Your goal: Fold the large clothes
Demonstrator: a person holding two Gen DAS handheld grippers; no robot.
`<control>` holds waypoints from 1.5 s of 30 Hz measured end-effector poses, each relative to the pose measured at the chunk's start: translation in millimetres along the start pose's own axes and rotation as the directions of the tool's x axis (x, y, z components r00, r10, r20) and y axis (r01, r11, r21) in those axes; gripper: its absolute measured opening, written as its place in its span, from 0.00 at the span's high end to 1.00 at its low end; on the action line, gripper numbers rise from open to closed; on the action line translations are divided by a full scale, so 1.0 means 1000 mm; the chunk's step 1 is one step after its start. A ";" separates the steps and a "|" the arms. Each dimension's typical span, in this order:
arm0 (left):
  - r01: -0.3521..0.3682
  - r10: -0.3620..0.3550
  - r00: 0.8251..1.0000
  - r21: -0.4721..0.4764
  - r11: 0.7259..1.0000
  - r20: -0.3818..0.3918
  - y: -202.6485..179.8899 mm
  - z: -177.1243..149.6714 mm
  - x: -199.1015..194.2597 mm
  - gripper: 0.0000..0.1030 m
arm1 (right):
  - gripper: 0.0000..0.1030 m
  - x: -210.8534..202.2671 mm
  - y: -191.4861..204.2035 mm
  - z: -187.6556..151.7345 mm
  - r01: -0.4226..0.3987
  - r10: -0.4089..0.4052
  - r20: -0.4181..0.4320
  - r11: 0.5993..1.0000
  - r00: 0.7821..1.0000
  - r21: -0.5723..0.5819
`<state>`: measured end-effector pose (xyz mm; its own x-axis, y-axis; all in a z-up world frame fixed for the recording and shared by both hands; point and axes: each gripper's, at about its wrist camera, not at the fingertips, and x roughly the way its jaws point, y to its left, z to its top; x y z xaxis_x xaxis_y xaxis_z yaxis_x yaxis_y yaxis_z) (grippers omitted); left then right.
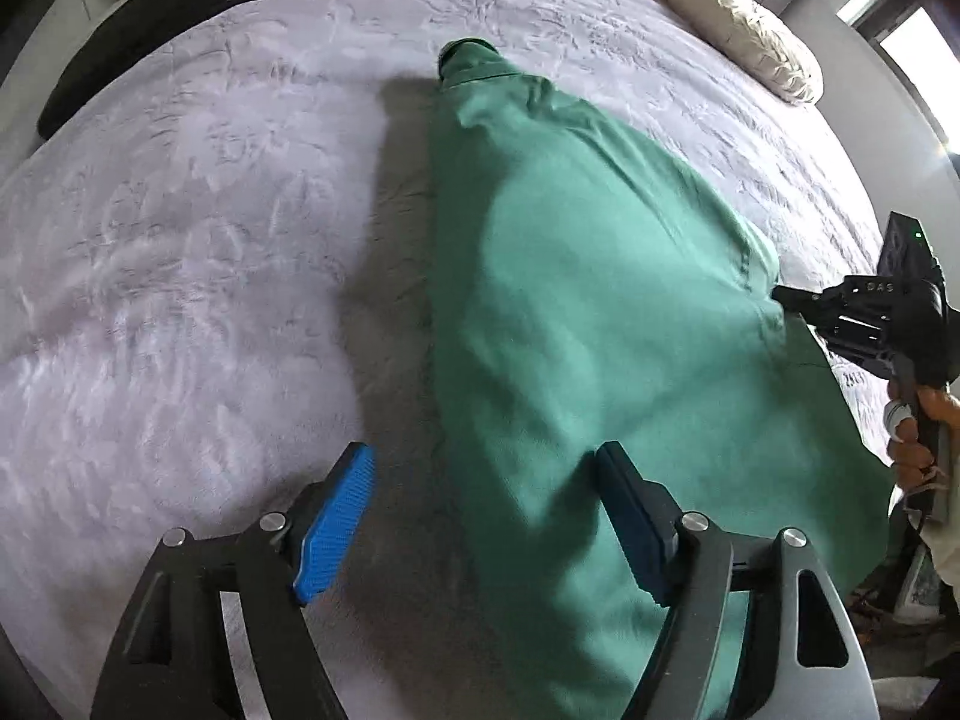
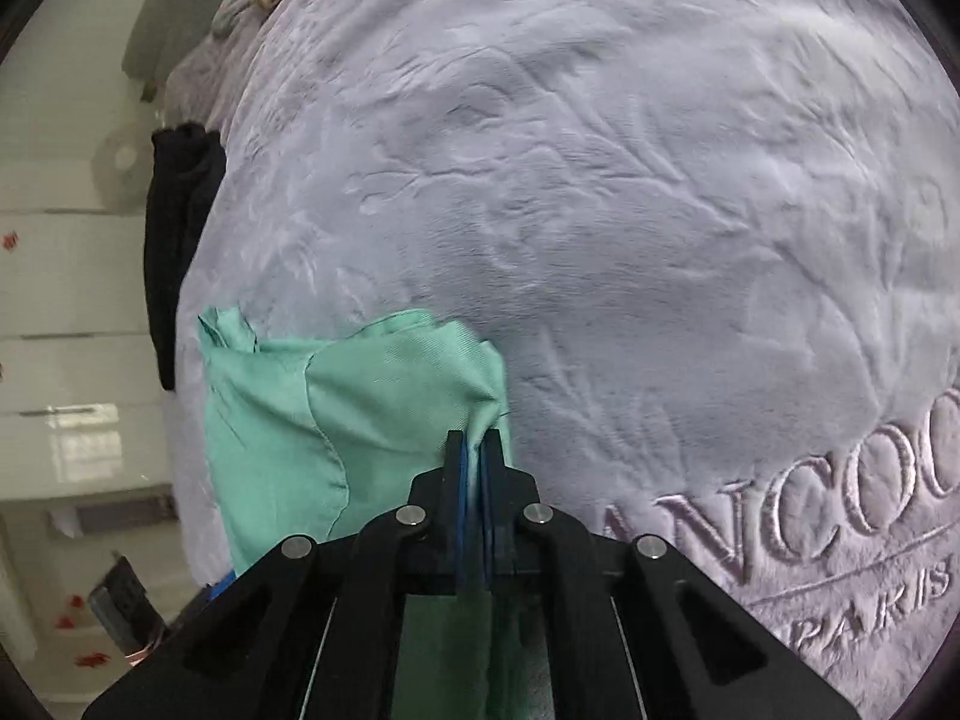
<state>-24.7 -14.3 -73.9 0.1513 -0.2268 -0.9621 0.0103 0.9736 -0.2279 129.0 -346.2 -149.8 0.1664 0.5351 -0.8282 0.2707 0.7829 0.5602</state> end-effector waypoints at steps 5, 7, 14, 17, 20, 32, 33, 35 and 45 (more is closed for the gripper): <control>-0.014 0.011 1.000 0.089 0.996 0.027 -0.005 -0.015 -0.039 0.25 | 0.95 -0.043 0.009 -0.020 0.050 -0.049 0.018 0.997 0.999 -0.053; 0.030 -0.032 0.999 0.124 0.992 0.016 -0.010 -0.028 -0.050 0.25 | 0.95 -0.065 0.019 -0.039 0.028 -0.027 0.012 0.995 1.000 -0.097; -0.001 0.020 0.997 0.248 0.969 -0.077 -0.029 -0.084 -0.021 0.25 | 0.95 -0.087 0.065 -0.116 0.015 -0.033 -0.059 0.959 0.998 -0.283; 0.025 -0.014 0.998 0.168 0.986 -0.068 -0.018 -0.090 -0.021 0.25 | 0.95 -0.078 0.078 -0.145 0.046 -0.090 -0.105 0.930 0.990 -0.365; 0.036 -0.027 0.997 0.130 0.991 -0.073 -0.012 -0.092 -0.022 0.25 | 0.95 -0.065 0.076 -0.163 0.151 -0.212 -0.098 0.892 0.972 -0.426; 0.037 -0.028 0.996 0.103 0.994 -0.086 -0.012 -0.095 -0.030 0.25 | 0.96 -0.036 0.011 -0.175 0.215 -0.266 -0.171 0.938 0.949 -0.272; 0.037 -0.028 0.996 0.101 0.994 -0.087 -0.013 -0.094 -0.030 0.25 | 0.96 -0.032 0.014 -0.176 0.221 -0.275 -0.170 0.935 0.946 -0.279; 0.042 -0.033 0.995 0.094 0.995 -0.091 -0.013 -0.095 -0.029 0.24 | 0.96 -0.025 0.019 -0.176 0.233 -0.290 -0.169 0.927 0.942 -0.293; 0.028 -0.021 0.995 0.066 0.997 -0.099 -0.004 -0.096 -0.021 0.10 | 0.97 -0.003 0.023 -0.185 0.229 -0.280 -0.163 0.935 0.946 -0.272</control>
<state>-122.5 -15.8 -67.3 0.0525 -0.2487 -0.9671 0.0799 0.9664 -0.2442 -40.6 -271.1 -131.8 -0.0724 0.3390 -0.9380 0.0332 0.9407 0.3375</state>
